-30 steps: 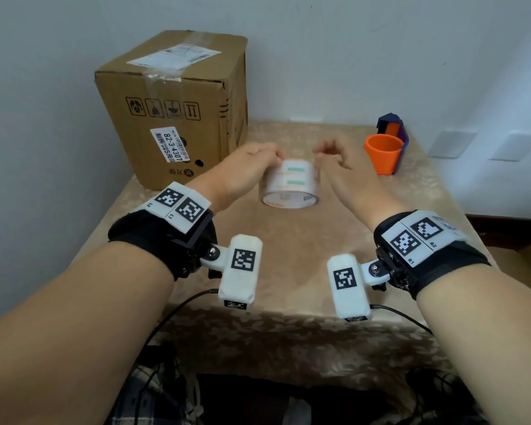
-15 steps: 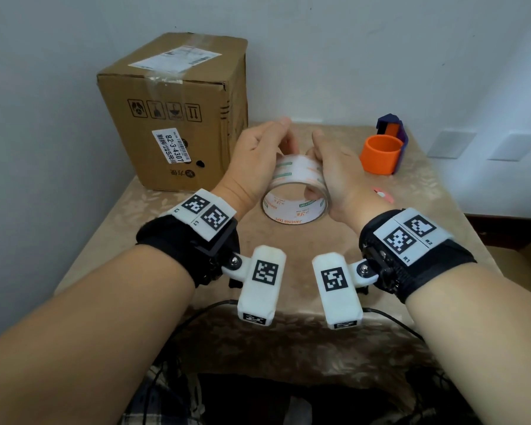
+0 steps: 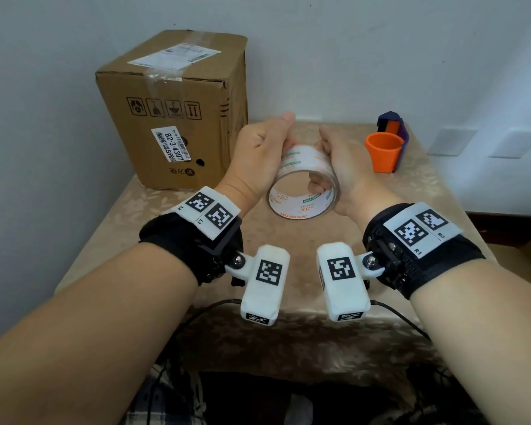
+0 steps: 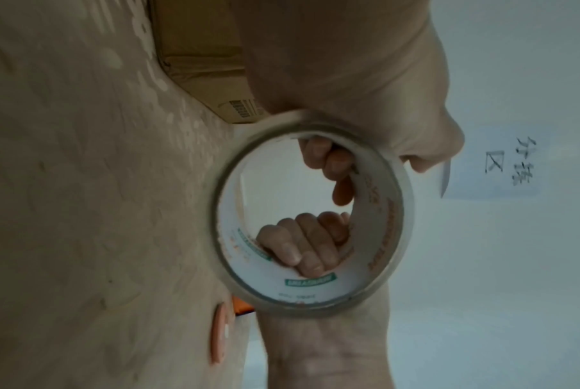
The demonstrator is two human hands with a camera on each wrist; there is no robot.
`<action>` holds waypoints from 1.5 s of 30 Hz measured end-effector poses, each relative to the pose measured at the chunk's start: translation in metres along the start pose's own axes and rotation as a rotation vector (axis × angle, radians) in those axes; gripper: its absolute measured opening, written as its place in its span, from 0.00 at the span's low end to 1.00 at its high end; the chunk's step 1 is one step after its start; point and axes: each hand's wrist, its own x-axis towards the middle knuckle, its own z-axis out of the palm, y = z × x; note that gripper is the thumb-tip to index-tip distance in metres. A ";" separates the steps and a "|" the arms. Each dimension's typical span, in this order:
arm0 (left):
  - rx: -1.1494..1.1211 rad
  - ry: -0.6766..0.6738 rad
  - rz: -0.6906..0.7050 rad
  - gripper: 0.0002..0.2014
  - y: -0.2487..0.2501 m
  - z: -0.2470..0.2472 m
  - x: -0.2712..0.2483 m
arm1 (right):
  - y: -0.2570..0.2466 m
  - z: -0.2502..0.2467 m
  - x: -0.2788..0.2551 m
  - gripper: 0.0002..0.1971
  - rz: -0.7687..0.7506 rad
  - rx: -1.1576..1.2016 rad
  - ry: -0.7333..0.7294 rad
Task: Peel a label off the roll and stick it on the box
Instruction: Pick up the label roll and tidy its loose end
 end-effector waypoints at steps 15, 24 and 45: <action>0.068 -0.057 0.045 0.20 -0.001 -0.001 -0.002 | -0.003 0.003 -0.004 0.23 0.033 0.049 0.007; 0.031 -0.082 0.079 0.21 0.000 -0.003 0.001 | -0.003 0.006 -0.007 0.22 0.054 0.060 0.011; 0.089 -0.063 0.049 0.26 0.005 -0.006 -0.002 | 0.001 0.007 -0.002 0.21 0.053 0.082 0.017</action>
